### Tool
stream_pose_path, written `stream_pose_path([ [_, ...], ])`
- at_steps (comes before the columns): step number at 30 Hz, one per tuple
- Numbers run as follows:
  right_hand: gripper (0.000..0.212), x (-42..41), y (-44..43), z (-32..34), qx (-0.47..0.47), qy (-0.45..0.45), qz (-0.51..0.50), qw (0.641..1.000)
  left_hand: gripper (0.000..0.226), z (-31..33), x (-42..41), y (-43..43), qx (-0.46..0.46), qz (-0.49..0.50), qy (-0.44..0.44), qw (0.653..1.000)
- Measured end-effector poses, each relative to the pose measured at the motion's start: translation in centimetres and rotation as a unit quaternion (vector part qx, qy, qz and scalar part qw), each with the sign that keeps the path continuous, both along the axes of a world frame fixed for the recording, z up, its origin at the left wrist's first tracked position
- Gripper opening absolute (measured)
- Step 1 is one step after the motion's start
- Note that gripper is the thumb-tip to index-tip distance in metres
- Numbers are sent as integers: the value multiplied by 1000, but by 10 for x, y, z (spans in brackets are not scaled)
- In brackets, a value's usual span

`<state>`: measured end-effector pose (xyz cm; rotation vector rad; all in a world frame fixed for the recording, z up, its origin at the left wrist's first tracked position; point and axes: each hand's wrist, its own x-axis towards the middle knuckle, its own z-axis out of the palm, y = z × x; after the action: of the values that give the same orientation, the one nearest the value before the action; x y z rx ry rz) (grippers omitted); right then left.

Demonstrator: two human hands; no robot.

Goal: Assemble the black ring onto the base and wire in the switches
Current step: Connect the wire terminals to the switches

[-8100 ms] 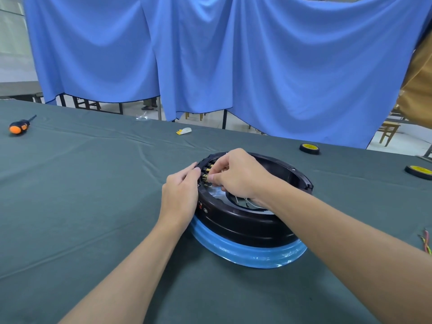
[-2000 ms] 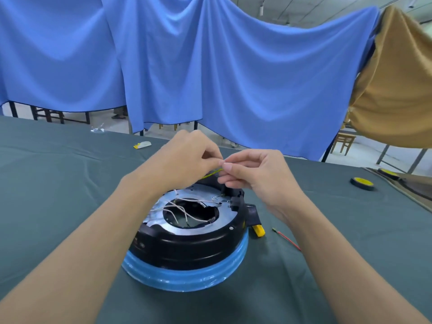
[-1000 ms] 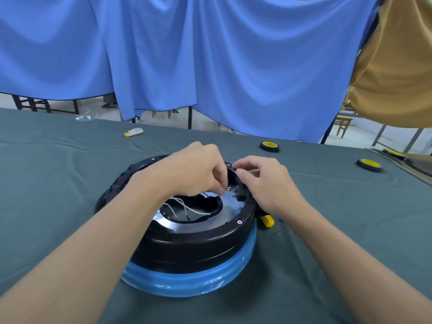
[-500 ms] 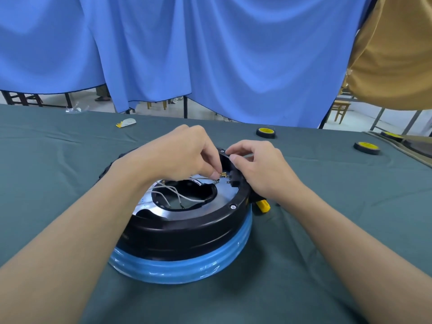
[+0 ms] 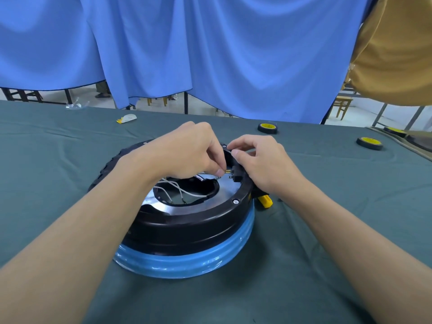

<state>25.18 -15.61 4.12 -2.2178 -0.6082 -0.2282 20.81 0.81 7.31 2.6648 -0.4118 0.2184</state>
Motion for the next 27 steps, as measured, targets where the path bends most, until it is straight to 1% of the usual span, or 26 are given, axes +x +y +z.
stream_pose_path([
  [2, 20, 0, 1, -1, 4, 1, -1, 1000, 24, -1, 0, -1, 2, 1, -5, 1000],
  [6, 22, 0, 3, -4, 27, 17, 1, 1000, 15, -3, 0, -4, 12, 4, -14, 1000],
  [12, 26, 1, 4, -9, 87, 66, 44, 993, 7, -4, -1, -6, 33, 2, -30, 999],
  [15, 32, 2, 4, -10, 105, 81, 72, 989, 7, -4, -1, -7, 36, 5, -31, 999],
  [20, 40, 2, 4, -11, 101, 91, 82, 987, 9, -4, 0, -8, 57, 12, -34, 998],
  [27, 39, 1, 4, -10, 114, 97, 88, 985, 10, -4, 2, -9, 84, -7, -56, 995],
])
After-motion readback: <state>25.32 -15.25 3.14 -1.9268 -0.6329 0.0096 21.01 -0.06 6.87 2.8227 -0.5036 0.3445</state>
